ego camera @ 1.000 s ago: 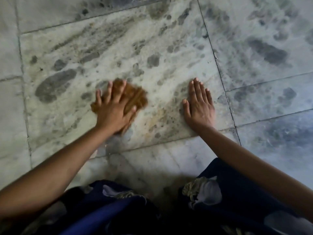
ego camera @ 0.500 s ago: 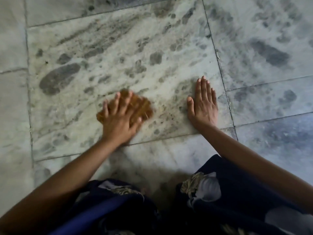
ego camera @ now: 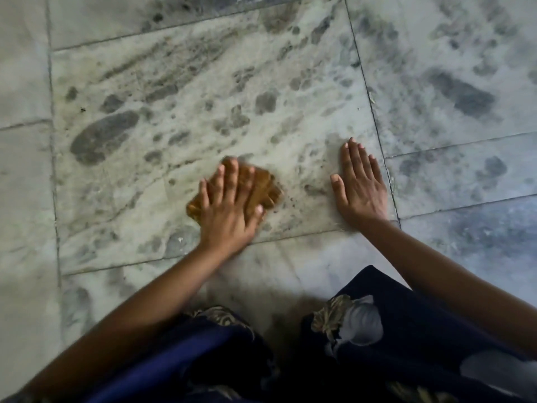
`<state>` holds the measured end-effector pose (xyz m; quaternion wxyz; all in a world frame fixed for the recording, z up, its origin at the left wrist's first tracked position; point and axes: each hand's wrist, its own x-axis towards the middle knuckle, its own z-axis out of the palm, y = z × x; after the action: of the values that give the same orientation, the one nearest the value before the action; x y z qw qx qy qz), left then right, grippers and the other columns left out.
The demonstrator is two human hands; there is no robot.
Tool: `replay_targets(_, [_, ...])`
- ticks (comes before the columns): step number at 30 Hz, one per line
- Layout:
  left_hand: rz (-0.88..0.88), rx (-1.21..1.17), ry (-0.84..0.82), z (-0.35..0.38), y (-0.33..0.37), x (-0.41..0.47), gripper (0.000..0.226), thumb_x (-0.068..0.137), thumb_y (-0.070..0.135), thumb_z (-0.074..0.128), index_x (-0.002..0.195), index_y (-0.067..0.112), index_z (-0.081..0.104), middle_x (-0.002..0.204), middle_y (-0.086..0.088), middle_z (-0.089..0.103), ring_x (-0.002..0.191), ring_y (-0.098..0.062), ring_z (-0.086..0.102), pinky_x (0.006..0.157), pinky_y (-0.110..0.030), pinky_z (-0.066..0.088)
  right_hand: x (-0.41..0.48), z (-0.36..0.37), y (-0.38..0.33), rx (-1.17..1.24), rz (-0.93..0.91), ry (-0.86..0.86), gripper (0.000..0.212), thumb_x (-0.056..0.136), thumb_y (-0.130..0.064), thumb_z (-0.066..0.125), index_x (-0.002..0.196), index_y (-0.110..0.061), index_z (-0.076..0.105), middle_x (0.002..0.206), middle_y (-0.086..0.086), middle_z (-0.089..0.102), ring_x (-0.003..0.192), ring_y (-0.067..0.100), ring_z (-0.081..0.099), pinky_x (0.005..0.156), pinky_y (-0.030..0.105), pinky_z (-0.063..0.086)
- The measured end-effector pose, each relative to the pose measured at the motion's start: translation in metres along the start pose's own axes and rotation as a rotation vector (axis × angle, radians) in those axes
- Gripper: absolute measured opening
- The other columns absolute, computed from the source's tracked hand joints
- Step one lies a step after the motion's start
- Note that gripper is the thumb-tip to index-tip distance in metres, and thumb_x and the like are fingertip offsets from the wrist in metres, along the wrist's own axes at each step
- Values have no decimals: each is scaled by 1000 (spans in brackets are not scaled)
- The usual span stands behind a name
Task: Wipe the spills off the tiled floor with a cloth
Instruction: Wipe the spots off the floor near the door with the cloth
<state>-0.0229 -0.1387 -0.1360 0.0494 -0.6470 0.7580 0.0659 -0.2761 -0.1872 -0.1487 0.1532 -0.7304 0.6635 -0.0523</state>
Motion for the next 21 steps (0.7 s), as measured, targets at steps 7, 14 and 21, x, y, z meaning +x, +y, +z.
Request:
replay_targets(7, [-251, -55, -36, -19, 29, 123, 70, 96, 50, 17, 149, 11, -10, 157, -17, -10, 145, -29, -12, 115, -53, -9, -1, 0, 2, -19, 16, 14, 70, 89, -46, 12, 149, -10, 9, 158, 8, 7, 145, 16, 4, 116, 27, -5])
replay_targets(14, [241, -34, -73, -4, 63, -3, 67, 95, 49, 17, 149, 10, 13, 157, -13, 14, 146, -23, 8, 115, -50, 6, -2, -1, 1, -5, 11, 0, 68, 90, -44, 12, 149, -9, 9, 158, 8, 9, 145, 14, 4, 116, 26, -5])
replay_targets(21, [-64, 28, -64, -17, -24, 68, 68, 90, 55, 18, 150, 26, 8, 159, -2, 7, 146, -21, 3, 116, -49, 1, -3, -2, 1, -15, 13, 4, 69, 90, -45, 12, 149, -9, 9, 158, 8, 7, 145, 15, 3, 116, 26, -6])
